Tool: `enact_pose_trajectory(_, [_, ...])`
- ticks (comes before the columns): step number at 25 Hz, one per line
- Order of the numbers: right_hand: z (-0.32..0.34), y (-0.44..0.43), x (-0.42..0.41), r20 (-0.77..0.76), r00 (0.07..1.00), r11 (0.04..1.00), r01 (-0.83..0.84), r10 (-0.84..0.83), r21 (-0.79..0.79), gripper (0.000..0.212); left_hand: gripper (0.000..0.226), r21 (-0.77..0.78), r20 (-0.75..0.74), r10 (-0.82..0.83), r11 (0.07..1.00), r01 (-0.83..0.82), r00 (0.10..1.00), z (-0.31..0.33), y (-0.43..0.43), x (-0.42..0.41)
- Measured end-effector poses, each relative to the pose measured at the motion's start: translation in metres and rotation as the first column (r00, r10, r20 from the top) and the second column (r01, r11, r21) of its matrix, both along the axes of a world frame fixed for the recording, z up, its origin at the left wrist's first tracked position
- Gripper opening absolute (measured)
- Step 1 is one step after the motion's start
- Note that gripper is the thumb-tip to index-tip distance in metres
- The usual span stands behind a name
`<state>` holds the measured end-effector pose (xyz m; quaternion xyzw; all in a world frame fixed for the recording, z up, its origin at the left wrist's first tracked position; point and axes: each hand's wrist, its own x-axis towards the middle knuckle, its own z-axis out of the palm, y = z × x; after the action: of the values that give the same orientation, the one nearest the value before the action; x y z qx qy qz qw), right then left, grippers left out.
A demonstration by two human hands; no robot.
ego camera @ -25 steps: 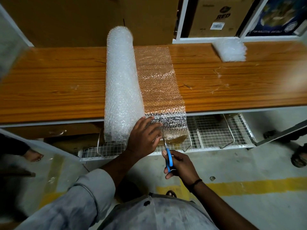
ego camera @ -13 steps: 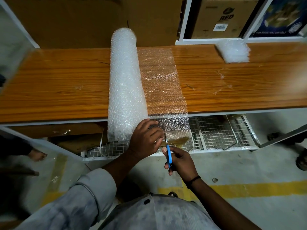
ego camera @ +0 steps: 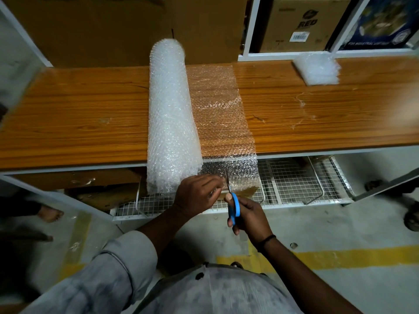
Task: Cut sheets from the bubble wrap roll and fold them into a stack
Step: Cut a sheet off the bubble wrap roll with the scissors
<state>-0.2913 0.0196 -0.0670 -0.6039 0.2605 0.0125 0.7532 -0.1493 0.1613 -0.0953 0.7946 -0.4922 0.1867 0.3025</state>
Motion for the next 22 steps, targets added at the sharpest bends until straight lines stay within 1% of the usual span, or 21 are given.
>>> enact_pose_trajectory(3, [0.004,-0.004,0.008,-0.002,1.000,1.000,-0.016,0.016,0.002,0.027,0.009,-0.003,-0.008,-0.022,1.000,0.022,1.000,0.002,0.000,-0.001])
enact_pose_trajectory(9, [-0.001,-0.008,0.021,0.026,0.999,0.997,-0.033,0.034,-0.066,0.026,0.018,0.012,-0.040,-0.043,0.999,0.044,0.998,0.002,-0.001,0.003])
enact_pose_trajectory(13, [-0.002,-0.009,0.024,0.046,0.999,0.996,-0.023,0.027,-0.084,0.036,0.017,0.017,-0.047,-0.059,0.998,0.060,0.997,0.003,-0.001,0.004])
enact_pose_trajectory(17, [0.005,-0.013,0.031,0.023,1.000,0.997,-0.011,0.013,-0.079,0.028,0.015,0.002,-0.028,-0.069,0.998,0.069,0.997,0.005,-0.002,0.002])
enact_pose_trajectory(22, [0.013,-0.020,0.044,-0.003,0.999,0.993,-0.038,0.038,-0.110,0.035,0.011,0.013,-0.003,-0.065,0.998,0.065,0.998,0.002,-0.001,0.006])
